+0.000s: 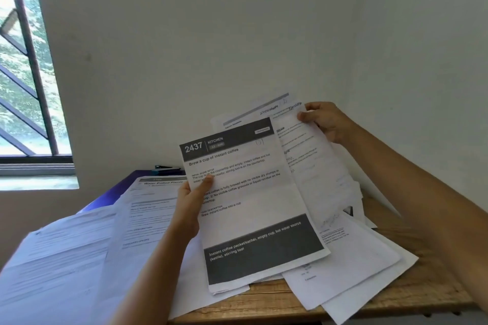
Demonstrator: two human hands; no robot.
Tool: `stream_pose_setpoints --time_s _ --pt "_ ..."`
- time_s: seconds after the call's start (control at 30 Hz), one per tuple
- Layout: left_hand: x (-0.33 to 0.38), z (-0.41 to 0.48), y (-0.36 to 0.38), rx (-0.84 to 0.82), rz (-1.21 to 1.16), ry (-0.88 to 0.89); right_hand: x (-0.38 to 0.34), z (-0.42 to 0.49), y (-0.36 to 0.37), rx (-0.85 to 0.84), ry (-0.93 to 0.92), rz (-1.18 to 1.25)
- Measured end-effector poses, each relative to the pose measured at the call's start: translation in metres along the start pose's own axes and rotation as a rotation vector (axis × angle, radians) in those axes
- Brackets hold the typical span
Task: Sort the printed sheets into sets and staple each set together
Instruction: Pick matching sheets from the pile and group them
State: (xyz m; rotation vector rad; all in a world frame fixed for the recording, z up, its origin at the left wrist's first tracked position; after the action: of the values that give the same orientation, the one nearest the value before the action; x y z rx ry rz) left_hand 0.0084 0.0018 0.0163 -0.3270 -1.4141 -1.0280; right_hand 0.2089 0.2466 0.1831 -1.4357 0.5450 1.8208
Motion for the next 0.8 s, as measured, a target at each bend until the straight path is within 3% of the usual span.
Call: stream_pose_setpoints --time_s 0.43,0.8 --pt "-0.007 0.006 -0.010 0.113 0.028 -0.016 0.086 -0.019 0.073 -0.176 0.139 0.251" --pt "-0.006 0.002 -0.014 0.142 0.051 -0.025 0.103 -0.048 0.095 -0.210 0.002 0.023"
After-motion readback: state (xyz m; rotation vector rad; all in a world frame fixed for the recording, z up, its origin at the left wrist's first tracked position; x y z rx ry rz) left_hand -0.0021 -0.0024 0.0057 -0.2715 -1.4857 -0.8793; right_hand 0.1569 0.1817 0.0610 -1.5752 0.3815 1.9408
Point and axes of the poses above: each hand's wrist, its own z-axis towards the middle knuckle, its own y-axis out of the palm, x = y × z, the point moved 10 cm from there along z, towards the middle knuckle, and after that the axes turned 5 degrees about -x, right-handed, at the moved point
